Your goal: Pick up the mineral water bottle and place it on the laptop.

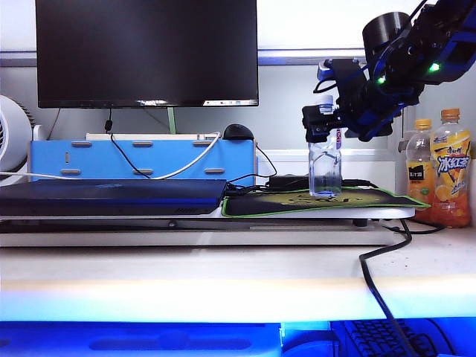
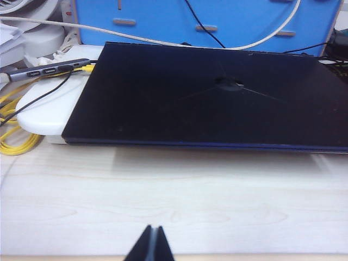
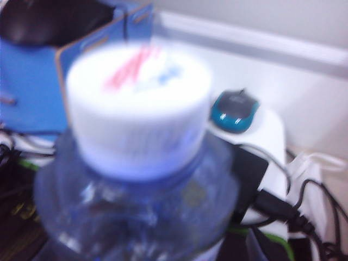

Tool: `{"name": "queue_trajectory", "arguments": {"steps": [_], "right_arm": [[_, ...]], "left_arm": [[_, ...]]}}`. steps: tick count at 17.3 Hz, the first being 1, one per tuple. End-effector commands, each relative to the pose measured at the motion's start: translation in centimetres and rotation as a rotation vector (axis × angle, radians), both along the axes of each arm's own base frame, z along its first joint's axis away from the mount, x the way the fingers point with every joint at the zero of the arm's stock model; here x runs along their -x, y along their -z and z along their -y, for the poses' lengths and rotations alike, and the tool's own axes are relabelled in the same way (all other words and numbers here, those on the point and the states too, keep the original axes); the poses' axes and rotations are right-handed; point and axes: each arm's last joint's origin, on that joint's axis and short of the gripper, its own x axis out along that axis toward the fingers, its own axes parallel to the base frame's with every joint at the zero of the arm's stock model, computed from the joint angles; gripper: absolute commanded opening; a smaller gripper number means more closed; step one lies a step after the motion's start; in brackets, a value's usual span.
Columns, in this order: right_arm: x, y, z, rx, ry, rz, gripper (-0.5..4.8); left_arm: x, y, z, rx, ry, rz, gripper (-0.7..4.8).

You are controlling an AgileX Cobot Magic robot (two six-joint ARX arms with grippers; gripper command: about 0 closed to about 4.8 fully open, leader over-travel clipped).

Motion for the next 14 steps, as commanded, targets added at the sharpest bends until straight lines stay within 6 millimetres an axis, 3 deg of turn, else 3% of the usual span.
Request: {"name": "queue_trajectory", "arguments": {"steps": [1, 6, 14], "right_arm": [[-0.3, -1.1, -0.1, -0.008, 0.0, 0.015, 4.79], [-1.2, -2.9, -0.4, -0.02, -0.044, 0.037, 4.79], [-1.1, -2.4, -0.4, 0.016, -0.049, -0.014, 4.79]], "left_arm": [[0.0, -0.1, 0.0, 0.0, 0.003, 0.011, -0.02], [0.0, -0.1, 0.0, 0.0, 0.003, 0.011, -0.02], [0.0, -0.1, 0.0, 0.0, 0.003, 0.011, -0.02]]}}
